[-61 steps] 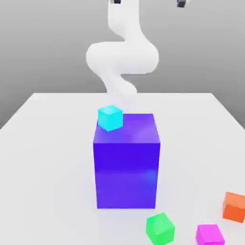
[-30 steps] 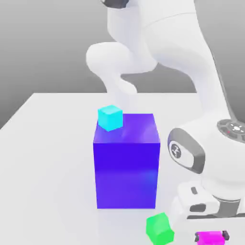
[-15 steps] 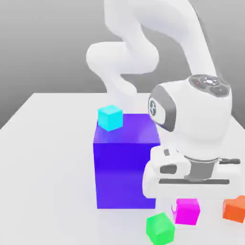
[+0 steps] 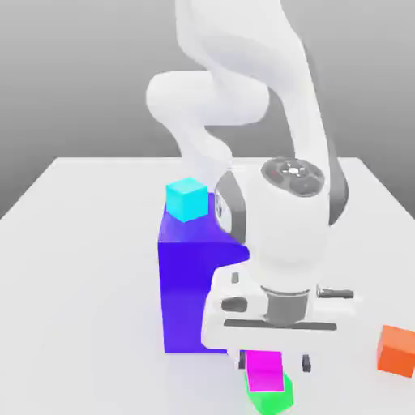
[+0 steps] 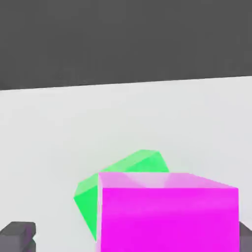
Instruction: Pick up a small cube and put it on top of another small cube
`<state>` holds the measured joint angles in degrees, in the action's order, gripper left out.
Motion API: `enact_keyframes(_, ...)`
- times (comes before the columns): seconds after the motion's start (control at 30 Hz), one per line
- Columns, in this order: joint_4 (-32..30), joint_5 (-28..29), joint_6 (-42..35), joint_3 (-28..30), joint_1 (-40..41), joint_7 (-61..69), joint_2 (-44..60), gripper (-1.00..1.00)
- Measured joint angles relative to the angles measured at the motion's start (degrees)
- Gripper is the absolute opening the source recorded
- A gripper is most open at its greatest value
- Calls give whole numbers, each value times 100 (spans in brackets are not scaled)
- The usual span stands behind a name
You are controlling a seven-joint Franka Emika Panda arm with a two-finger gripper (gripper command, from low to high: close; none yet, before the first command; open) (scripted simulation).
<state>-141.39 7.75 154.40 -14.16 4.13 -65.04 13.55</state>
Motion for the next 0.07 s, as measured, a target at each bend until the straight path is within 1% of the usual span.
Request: enact_keyframes(0.07, -26, -254, -355, -92, 48, 185, -395, 100)
